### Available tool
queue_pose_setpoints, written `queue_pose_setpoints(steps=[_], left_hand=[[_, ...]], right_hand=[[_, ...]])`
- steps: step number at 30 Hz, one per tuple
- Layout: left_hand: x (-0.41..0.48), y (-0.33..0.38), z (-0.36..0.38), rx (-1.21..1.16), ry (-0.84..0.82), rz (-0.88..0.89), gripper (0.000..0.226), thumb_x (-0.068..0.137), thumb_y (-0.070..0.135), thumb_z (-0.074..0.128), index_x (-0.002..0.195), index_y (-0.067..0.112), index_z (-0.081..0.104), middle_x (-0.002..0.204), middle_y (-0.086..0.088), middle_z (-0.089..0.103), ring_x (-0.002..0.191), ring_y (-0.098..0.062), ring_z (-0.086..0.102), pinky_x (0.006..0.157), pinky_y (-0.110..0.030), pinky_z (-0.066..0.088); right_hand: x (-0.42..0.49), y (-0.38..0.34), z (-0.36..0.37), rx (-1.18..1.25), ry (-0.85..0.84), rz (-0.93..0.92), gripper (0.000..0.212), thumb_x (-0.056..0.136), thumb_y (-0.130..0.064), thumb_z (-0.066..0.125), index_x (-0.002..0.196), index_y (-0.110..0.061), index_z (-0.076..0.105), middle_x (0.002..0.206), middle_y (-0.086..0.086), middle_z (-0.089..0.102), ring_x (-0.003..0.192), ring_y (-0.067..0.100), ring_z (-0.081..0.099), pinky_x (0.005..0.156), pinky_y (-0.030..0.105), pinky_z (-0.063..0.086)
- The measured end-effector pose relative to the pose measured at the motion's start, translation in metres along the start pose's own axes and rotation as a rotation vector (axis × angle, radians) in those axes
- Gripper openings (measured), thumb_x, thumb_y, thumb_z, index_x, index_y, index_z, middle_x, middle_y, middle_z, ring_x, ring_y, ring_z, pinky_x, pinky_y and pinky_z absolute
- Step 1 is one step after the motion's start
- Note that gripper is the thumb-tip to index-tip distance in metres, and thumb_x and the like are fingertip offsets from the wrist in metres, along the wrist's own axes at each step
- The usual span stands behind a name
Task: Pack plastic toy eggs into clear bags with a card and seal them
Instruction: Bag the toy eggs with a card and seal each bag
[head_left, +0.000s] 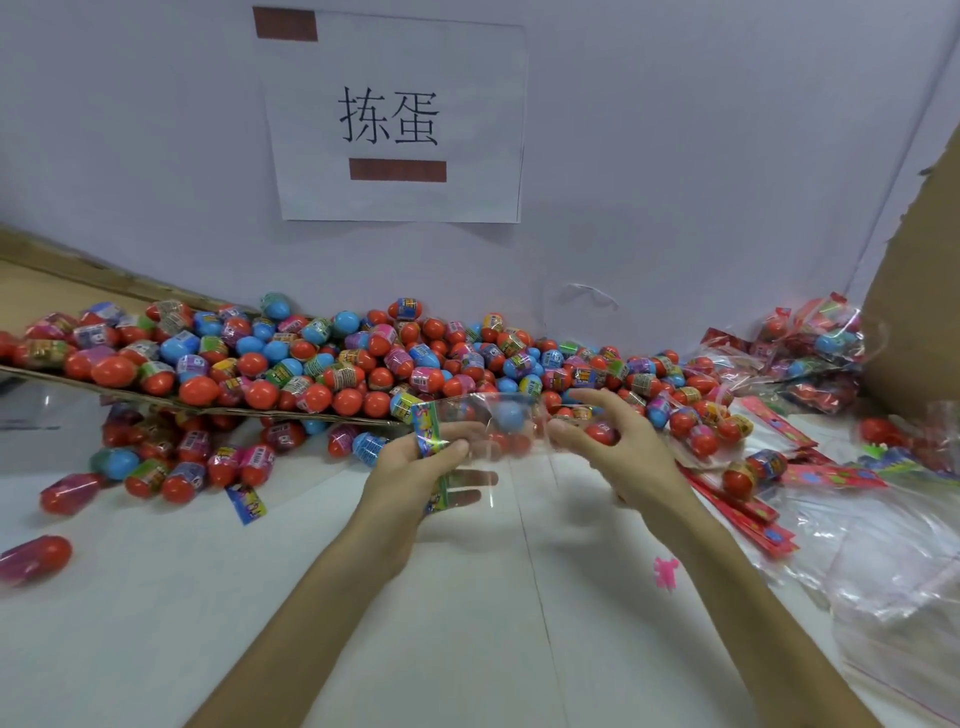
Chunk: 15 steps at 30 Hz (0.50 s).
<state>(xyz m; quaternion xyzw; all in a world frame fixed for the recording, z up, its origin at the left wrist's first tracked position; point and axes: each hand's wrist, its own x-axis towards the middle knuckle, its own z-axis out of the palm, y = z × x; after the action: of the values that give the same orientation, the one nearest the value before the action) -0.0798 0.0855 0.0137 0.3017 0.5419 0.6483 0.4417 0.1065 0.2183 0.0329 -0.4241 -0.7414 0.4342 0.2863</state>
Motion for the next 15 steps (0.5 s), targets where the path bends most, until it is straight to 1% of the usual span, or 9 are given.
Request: queue_pose_setpoints(steps=[1,2,3,5,7,10,12,13,15], left_hand=[[-0.0002,0.0013,-0.0005,-0.009,-0.003,0.014,0.021,0.103,0.005,0.056,0.111,0.013,0.075,0.099,-0.002,0.079,0.086,-0.028,0.078,0.07,-0.028,0.061],[-0.0002,0.0021,-0.0008,-0.017,-0.007,0.026,0.021,0.102,0.005,0.057,0.109,0.013,0.075,0.096,-0.002,0.078,0.084,-0.026,0.077,0.07,-0.028,0.06],[-0.0004,0.0025,-0.0011,-0.025,-0.01,0.033,0.021,0.102,0.005,0.057,0.109,0.013,0.075,0.095,-0.002,0.078,0.082,-0.024,0.076,0.07,-0.028,0.059],[-0.0001,0.0032,-0.0017,-0.02,0.011,0.042,0.02,0.102,0.005,0.057,0.111,0.012,0.074,0.095,-0.005,0.078,0.079,-0.021,0.075,0.072,-0.029,0.057],[0.0014,0.0023,-0.0035,0.005,0.065,0.053,0.021,0.102,0.005,0.057,0.111,0.012,0.074,0.098,-0.008,0.078,0.077,-0.02,0.074,0.073,-0.03,0.057],[0.0028,0.0015,-0.0052,-0.006,0.141,0.049,0.021,0.102,0.006,0.058,0.107,0.016,0.075,0.096,-0.003,0.078,0.074,-0.019,0.074,0.069,-0.029,0.057],[0.0035,0.0014,-0.0061,-0.016,0.17,0.041,0.019,0.102,0.009,0.06,0.108,0.019,0.074,0.096,0.001,0.079,0.074,-0.018,0.075,0.068,-0.029,0.056],[0.0041,0.0011,-0.0066,-0.013,0.185,0.044,0.018,0.102,0.011,0.061,0.109,0.02,0.074,0.096,0.0,0.08,0.074,-0.017,0.074,0.067,-0.029,0.056],[0.007,-0.0008,-0.0088,-0.01,0.22,0.05,0.017,0.101,0.012,0.063,0.111,0.019,0.073,0.094,0.0,0.08,0.07,-0.016,0.073,0.066,-0.028,0.055]], right_hand=[[0.0011,0.0031,-0.0012,0.036,-0.091,0.064,0.074,0.061,-0.077,0.069,0.125,-0.042,0.059,0.108,-0.007,0.061,0.084,0.008,0.057,0.064,0.018,0.046],[0.002,0.0062,-0.001,0.084,-0.19,0.102,0.077,0.063,-0.075,0.072,0.128,-0.036,0.062,0.103,-0.001,0.061,0.081,0.011,0.054,0.068,0.021,0.046],[0.002,0.0084,-0.0002,0.124,-0.272,0.113,0.074,0.064,-0.071,0.076,0.127,-0.033,0.067,0.097,0.004,0.06,0.079,0.014,0.052,0.072,0.026,0.044],[0.0018,0.0113,0.0018,0.189,-0.327,0.093,0.05,0.068,-0.06,0.08,0.108,-0.03,0.079,0.088,-0.001,0.065,0.078,0.014,0.052,0.073,0.029,0.044],[0.0023,0.0104,0.0035,0.293,-0.262,0.069,0.029,0.071,-0.045,0.08,0.09,-0.024,0.082,0.079,-0.007,0.067,0.077,0.013,0.054,0.071,0.026,0.046],[0.0049,0.0093,0.0017,0.341,-0.147,0.015,0.009,0.08,-0.029,0.082,0.078,-0.02,0.08,0.074,-0.007,0.066,0.076,0.012,0.056,0.072,0.028,0.048],[0.0044,0.0077,0.0009,0.321,-0.074,-0.015,0.012,0.084,-0.021,0.081,0.073,-0.022,0.078,0.074,-0.007,0.067,0.074,0.008,0.058,0.075,0.03,0.049],[0.0037,0.0068,0.001,0.308,-0.034,-0.024,0.015,0.085,-0.02,0.081,0.071,-0.023,0.077,0.073,-0.008,0.067,0.071,0.005,0.058,0.073,0.029,0.049],[0.0012,0.0036,0.0011,0.299,0.028,-0.055,0.018,0.084,-0.02,0.081,0.068,-0.026,0.076,0.067,-0.012,0.066,0.063,-0.002,0.057,0.061,0.018,0.047]])
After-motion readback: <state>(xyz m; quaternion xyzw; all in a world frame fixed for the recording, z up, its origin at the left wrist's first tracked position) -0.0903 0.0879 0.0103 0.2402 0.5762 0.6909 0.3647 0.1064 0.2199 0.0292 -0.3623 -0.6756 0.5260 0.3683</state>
